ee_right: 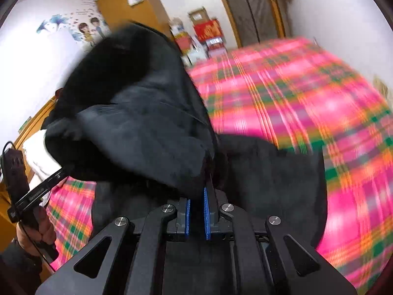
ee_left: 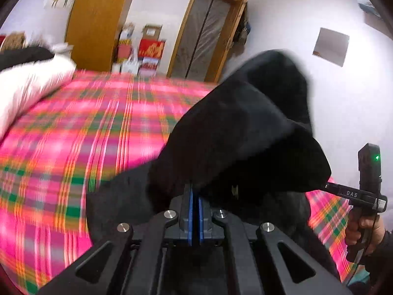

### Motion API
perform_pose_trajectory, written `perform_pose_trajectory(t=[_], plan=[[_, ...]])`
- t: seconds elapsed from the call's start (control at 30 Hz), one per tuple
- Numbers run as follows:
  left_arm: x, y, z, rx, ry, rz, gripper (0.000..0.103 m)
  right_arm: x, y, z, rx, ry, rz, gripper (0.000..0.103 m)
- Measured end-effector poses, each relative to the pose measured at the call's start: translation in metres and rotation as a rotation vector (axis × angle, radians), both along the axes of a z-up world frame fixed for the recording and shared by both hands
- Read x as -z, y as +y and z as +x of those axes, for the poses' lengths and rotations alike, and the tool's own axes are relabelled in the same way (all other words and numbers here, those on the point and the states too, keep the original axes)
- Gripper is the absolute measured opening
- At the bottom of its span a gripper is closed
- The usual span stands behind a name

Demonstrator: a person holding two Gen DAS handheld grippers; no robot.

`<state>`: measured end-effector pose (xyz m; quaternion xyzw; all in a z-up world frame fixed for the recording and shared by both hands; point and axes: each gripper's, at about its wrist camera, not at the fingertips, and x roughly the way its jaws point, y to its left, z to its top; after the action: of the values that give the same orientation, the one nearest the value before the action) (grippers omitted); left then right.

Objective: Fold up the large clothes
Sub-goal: 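Fold the lifted hem up over the body toward the hood with both tools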

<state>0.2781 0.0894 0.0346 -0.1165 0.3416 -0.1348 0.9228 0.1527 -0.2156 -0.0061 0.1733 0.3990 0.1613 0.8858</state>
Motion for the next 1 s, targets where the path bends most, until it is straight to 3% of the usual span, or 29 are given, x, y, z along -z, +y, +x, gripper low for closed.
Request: perform_pose_trajectory(t=[0.2,0.27,0.37,0.47,0.5,0.57,0.63,0.7,0.8,0.9,0.93,1.0], plan=[[0.054,-0.002,-0.030,-0.023,0.182,0.040,0.004,0.063,-0.004,-0.021,0.018,0.178,-0.013,0.008],[0.064,-0.003,-0.040,-0.023,0.238,0.064,0.006,0.073,-0.012,-0.026,0.041,0.228,-0.008,0.009],[0.071,0.004,-0.065,-0.010,0.285,0.050,0.006,0.068,-0.030,-0.036,0.090,0.228,-0.004,0.019],[0.062,0.010,-0.090,-0.013,0.270,0.064,0.006,0.046,-0.042,-0.043,0.130,0.186,0.031,0.035],[0.057,0.012,-0.094,-0.022,0.258,0.060,0.006,0.039,-0.042,-0.042,0.134,0.169,0.048,0.044],[0.042,0.015,-0.091,-0.041,0.222,0.045,0.008,0.024,-0.037,-0.035,0.126,0.131,0.110,0.054],[0.028,0.014,-0.079,-0.042,0.179,0.024,0.024,0.016,-0.026,-0.023,0.098,0.118,0.157,0.055],[0.015,0.006,-0.061,-0.042,0.132,0.011,0.033,0.012,-0.006,-0.012,0.069,0.115,0.157,0.055],[0.002,-0.016,-0.037,0.006,0.072,0.008,0.033,0.003,0.023,0.005,0.009,0.061,0.150,0.055],[0.012,-0.041,-0.021,0.055,0.035,0.068,0.033,0.005,0.054,0.011,-0.048,0.003,0.056,0.054],[0.023,-0.046,-0.016,0.052,0.058,0.091,0.033,0.013,0.060,0.013,-0.058,0.012,0.019,0.053],[0.056,-0.052,-0.013,0.053,0.139,0.091,0.033,0.044,0.065,0.014,-0.064,0.079,-0.042,0.038]])
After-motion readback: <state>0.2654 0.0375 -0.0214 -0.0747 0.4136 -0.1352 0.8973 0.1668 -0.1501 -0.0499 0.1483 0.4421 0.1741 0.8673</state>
